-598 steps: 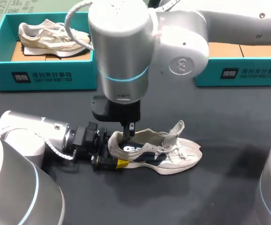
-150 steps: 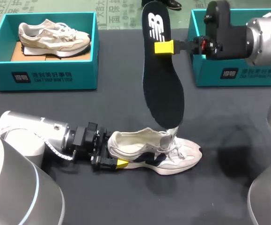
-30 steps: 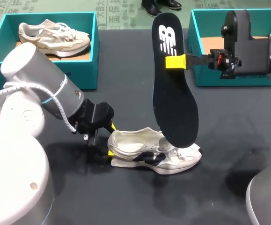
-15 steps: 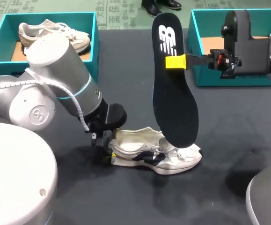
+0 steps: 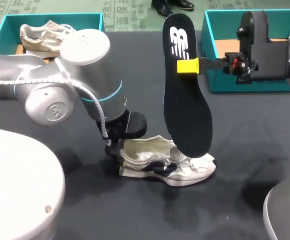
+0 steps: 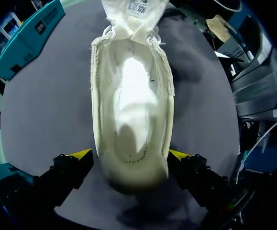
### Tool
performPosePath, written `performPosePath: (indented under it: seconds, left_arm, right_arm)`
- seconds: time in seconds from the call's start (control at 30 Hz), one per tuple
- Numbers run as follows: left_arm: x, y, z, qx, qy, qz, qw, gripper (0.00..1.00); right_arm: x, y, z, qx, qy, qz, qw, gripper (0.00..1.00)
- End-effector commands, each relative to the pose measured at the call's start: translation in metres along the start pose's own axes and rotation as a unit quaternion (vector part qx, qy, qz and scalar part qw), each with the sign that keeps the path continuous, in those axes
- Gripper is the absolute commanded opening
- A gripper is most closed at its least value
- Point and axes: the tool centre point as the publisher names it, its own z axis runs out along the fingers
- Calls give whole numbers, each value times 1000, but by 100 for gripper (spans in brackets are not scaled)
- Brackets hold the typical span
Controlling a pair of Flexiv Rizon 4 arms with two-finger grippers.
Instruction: Take the shoe out of the shoebox, open the shoe tongue, remove and reinsert the insole, then place the shoe into the shoebox
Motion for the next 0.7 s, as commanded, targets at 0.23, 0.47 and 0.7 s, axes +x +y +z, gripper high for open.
performPosePath:
  seconds: [0.23, 0.47, 0.7]
  left_arm:
    - [0, -6, -3, -49, 4, 2, 999, 100]
    - [-2, -7, -29, -32, -5, -4, 999, 100]
    - [-17, -14, -46, -29, -14, -14, 999, 100]
  right_arm:
    - [-1, 0, 3, 0, -1, 1, 1000, 0]
    - [-1, 0, 3, 0, -1, 1, 1000, 0]
    - [-1, 0, 3, 0, -1, 1, 1000, 0]
